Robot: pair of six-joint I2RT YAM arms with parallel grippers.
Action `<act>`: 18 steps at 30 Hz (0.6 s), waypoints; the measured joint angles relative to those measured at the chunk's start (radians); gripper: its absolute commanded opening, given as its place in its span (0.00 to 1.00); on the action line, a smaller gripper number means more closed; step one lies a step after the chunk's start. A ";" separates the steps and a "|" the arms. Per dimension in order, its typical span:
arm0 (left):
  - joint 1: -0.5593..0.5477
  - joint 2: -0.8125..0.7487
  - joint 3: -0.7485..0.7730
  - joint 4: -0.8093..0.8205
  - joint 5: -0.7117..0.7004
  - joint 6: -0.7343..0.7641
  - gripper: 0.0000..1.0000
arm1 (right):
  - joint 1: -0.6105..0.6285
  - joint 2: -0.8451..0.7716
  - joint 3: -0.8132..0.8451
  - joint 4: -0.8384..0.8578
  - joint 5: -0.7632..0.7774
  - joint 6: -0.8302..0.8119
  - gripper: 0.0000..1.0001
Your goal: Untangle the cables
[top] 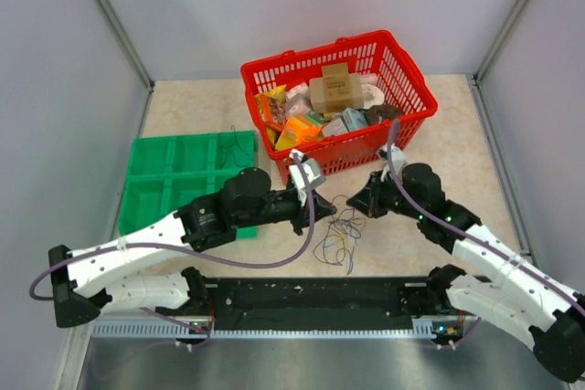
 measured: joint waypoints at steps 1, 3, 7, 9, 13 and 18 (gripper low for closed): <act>0.000 -0.021 -0.002 -0.002 -0.014 0.000 0.00 | 0.000 -0.027 -0.019 -0.007 0.082 0.025 0.00; 0.000 -0.072 -0.005 -0.009 -0.040 -0.002 0.00 | 0.000 -0.078 -0.048 -0.032 0.253 0.068 0.00; 0.000 -0.198 -0.005 -0.021 -0.095 -0.011 0.00 | -0.014 -0.119 -0.091 -0.077 0.525 0.127 0.00; 0.000 -0.257 -0.005 -0.027 -0.116 -0.013 0.00 | -0.047 -0.116 -0.116 -0.092 0.588 0.153 0.00; 0.000 -0.336 0.014 -0.063 -0.169 -0.015 0.00 | -0.151 -0.111 -0.176 -0.124 0.647 0.190 0.00; 0.000 -0.349 0.022 -0.076 -0.189 -0.020 0.00 | -0.190 -0.115 -0.187 -0.086 0.462 0.132 0.00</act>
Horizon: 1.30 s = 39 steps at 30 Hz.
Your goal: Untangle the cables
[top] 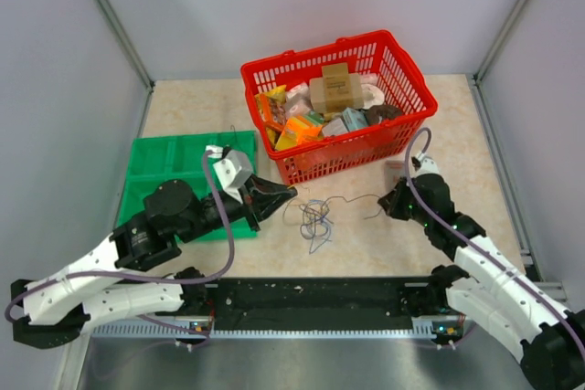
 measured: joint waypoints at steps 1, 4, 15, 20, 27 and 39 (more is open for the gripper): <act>0.000 0.008 0.000 -0.002 0.000 -0.002 0.00 | 0.001 -0.003 0.005 0.006 -0.044 -0.013 0.00; 0.000 0.050 0.001 -0.011 -0.021 -0.006 0.00 | 0.003 -0.027 0.032 -0.002 -0.047 -0.036 0.00; 0.000 0.035 0.248 -0.188 -0.248 0.015 0.00 | -0.106 -0.032 0.018 -0.150 0.247 0.109 0.00; 0.000 0.002 0.508 -0.219 -0.244 0.040 0.00 | -0.328 -0.138 -0.057 -0.177 0.212 0.177 0.00; 0.000 0.007 0.649 -0.211 -0.200 0.068 0.00 | -0.538 -0.194 -0.074 -0.204 0.145 0.200 0.00; 0.000 0.164 0.732 -0.219 -0.192 0.098 0.00 | -0.859 -0.055 -0.024 -0.204 0.077 0.149 0.00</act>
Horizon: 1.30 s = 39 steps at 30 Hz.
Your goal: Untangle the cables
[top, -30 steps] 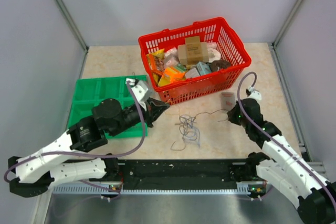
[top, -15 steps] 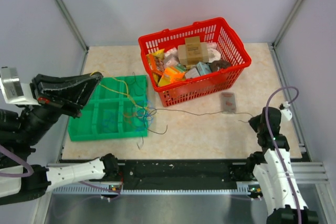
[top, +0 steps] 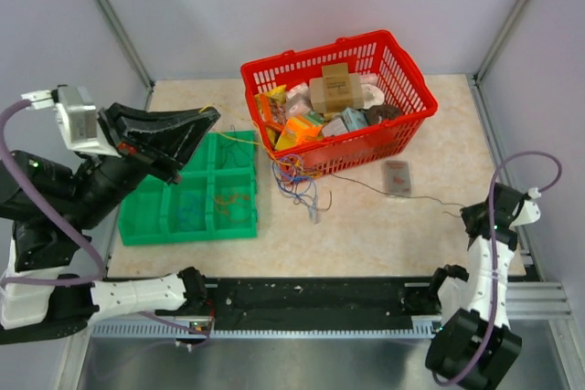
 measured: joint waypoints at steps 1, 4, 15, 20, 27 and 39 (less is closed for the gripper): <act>0.000 -0.002 0.006 0.000 -0.001 0.002 0.00 | -0.036 0.022 0.008 0.007 -0.013 -0.003 0.00; 0.000 -0.011 0.026 0.007 0.011 0.000 0.00 | -0.097 0.084 0.031 0.029 -0.040 -0.008 0.00; 0.000 -0.026 0.059 0.026 0.023 -0.014 0.00 | -0.166 0.183 0.163 0.087 -0.054 -0.028 0.00; 0.000 -0.029 0.093 0.004 0.048 -0.017 0.00 | -0.183 0.231 0.180 0.099 -0.077 -0.045 0.00; 0.000 -0.029 0.180 -0.049 0.048 -0.010 0.00 | -0.235 0.292 0.220 0.116 -0.080 -0.051 0.00; 0.000 -0.025 0.021 0.034 0.120 -0.068 0.00 | -0.111 0.184 0.301 0.101 -0.255 -0.109 0.00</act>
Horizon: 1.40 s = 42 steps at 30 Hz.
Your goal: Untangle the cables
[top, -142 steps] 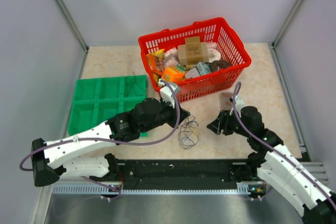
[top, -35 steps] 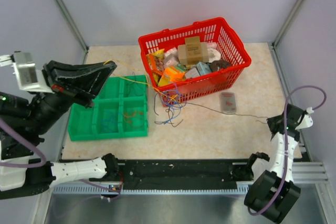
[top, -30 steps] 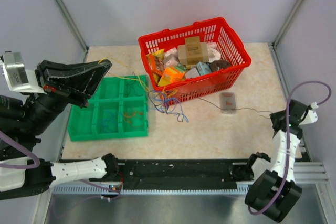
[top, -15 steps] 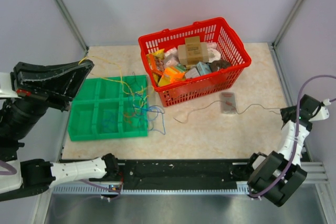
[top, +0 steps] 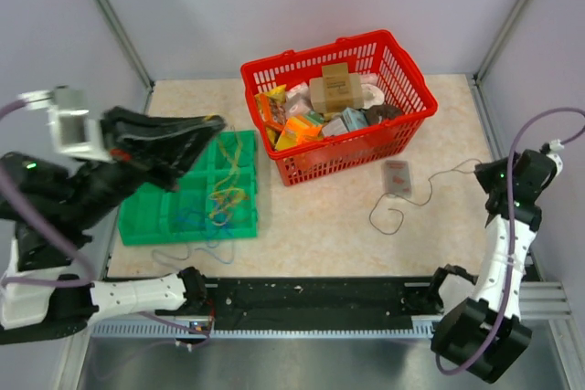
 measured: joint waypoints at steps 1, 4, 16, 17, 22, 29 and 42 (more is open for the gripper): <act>0.000 0.024 -0.021 0.015 0.007 -0.008 0.00 | 0.021 -0.026 0.013 -0.002 -0.030 -0.008 0.00; 0.000 0.102 -0.084 0.056 0.021 -0.039 0.00 | 0.057 -0.090 0.072 -0.023 -0.117 -0.036 0.00; 0.000 0.128 -0.613 0.159 0.055 -0.216 0.00 | 0.223 -0.161 0.306 -0.096 -0.375 -0.041 0.00; 0.000 0.124 -0.661 0.175 0.055 -0.233 0.00 | 0.256 -0.155 0.329 -0.097 -0.394 -0.043 0.00; 0.000 0.166 -0.832 0.222 0.048 -0.292 0.00 | 0.414 -0.171 0.357 -0.074 -0.441 -0.056 0.00; 0.000 0.262 -0.873 0.236 0.034 -0.301 0.60 | 0.478 -0.220 0.334 0.089 -0.589 0.021 0.00; 0.002 0.196 -0.850 0.404 0.085 -0.235 0.76 | 0.494 -0.252 0.269 0.298 -0.737 0.234 0.00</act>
